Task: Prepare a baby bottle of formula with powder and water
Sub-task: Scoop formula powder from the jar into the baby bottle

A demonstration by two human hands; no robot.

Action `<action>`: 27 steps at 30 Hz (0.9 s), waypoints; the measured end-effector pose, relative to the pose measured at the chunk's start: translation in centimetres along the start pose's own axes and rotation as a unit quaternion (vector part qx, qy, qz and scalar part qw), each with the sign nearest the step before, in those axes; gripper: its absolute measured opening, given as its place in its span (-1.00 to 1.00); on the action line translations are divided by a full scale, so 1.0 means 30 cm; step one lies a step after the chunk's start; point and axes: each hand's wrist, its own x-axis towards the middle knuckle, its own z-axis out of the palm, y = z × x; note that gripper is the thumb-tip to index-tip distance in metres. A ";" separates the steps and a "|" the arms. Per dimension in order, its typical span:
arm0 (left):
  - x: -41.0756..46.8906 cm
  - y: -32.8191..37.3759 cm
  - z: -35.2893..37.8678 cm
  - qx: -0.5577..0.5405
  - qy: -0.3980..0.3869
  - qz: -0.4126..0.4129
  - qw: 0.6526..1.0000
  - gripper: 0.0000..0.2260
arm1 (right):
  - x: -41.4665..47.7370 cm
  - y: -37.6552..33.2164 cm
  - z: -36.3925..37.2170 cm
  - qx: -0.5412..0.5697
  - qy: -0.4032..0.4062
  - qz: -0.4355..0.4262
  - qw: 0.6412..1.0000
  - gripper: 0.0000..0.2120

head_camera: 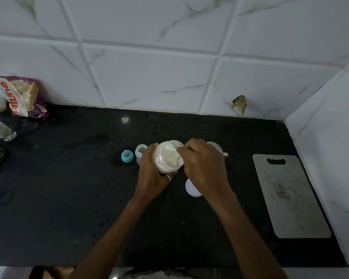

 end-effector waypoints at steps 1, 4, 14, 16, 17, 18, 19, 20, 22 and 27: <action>0.002 -0.002 0.002 0.001 0.002 0.001 1.000 -0.17 | -0.003 -0.002 -0.001 -0.005 0.006 0.001 1.000 -0.66; 0.009 -0.013 0.005 -0.004 -0.004 0.005 1.000 -0.16 | -0.012 0.002 0.011 -0.018 0.011 -0.001 1.000 -0.62; 0.013 -0.018 0.000 -0.006 0.033 0.033 0.999 -0.15 | -0.005 0.019 0.048 -0.038 -0.006 0.007 0.999 -0.73; 0.008 -0.012 0.001 -0.003 0.042 0.038 0.998 -0.14 | 0.003 0.017 0.054 -0.041 -0.010 0.003 0.999 -0.82; 0.005 -0.008 0.000 -0.001 0.043 0.042 0.998 -0.13 | 0.006 0.015 0.056 -0.041 -0.014 0.003 0.999 -0.83; 0.003 -0.004 0.000 0.003 0.043 0.045 0.998 -0.12 | 0.009 0.014 0.057 -0.042 -0.019 0.004 0.999 -0.85; 0.002 -0.005 -0.001 0.007 0.042 0.048 0.998 -0.11 | 0.011 0.014 0.059 -0.042 -0.024 0.006 0.999 -0.85; 0.002 -0.004 -0.004 0.015 0.041 0.052 0.998 -0.10 | 0.013 0.014 0.061 -0.041 -0.030 0.009 0.999 -0.85; 0.002 0.001 -0.009 0.029 0.044 0.063 0.997 -0.08 | 0.014 0.012 0.064 -0.034 -0.045 0.023 0.998 -0.84; -0.003 0.020 -0.010 0.048 0.046 0.082 0.994 -0.03 | 0.006 0.015 0.088 0.021 -0.061 0.110 0.992 -0.84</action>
